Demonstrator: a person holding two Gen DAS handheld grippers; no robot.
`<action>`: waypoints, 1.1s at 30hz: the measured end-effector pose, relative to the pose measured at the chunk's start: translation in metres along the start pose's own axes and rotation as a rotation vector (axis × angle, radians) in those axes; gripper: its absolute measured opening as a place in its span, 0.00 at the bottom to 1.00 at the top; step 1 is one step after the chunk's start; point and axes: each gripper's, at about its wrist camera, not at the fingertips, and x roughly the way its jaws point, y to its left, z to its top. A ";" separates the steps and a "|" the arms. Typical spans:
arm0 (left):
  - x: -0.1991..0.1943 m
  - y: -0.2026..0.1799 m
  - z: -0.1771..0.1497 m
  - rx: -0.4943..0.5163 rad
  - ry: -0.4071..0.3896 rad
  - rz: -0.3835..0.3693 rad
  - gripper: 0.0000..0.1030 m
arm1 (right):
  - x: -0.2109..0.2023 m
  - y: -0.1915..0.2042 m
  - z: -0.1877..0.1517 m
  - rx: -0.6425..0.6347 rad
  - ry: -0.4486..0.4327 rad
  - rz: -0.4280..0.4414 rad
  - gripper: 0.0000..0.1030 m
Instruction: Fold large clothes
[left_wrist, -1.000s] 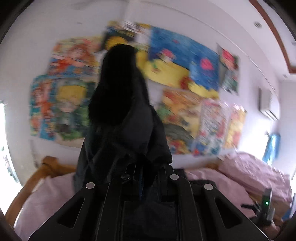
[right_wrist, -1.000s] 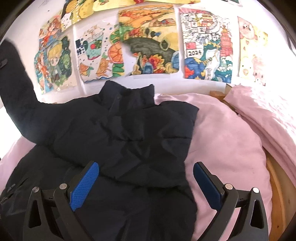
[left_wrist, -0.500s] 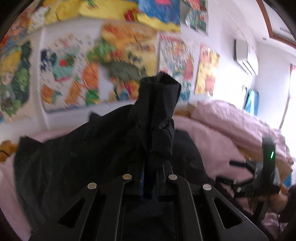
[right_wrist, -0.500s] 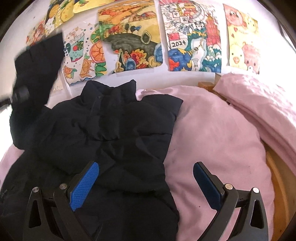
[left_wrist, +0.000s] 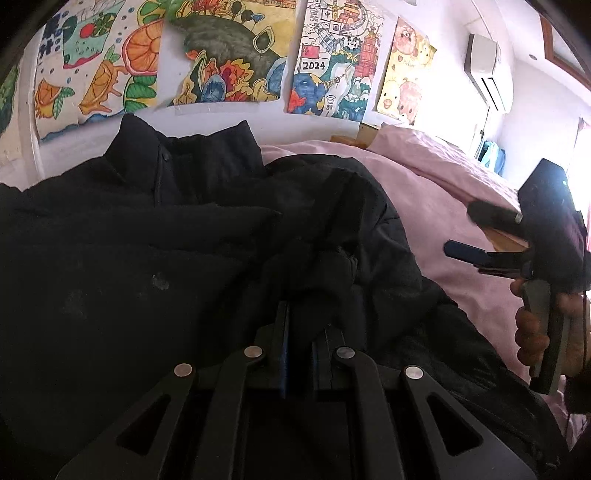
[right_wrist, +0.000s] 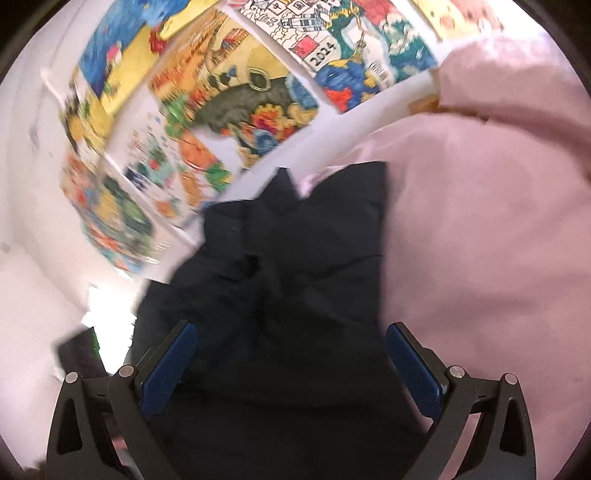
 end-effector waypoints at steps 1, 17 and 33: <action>0.000 0.000 -0.001 -0.002 0.003 -0.004 0.07 | 0.002 0.001 0.002 0.014 0.005 0.031 1.00; 0.001 -0.032 -0.018 0.131 0.081 -0.074 0.73 | 0.058 -0.008 -0.003 0.234 0.171 0.156 1.00; -0.133 0.089 -0.041 -0.331 -0.147 0.266 0.92 | 0.073 0.018 -0.017 0.052 0.198 -0.133 0.79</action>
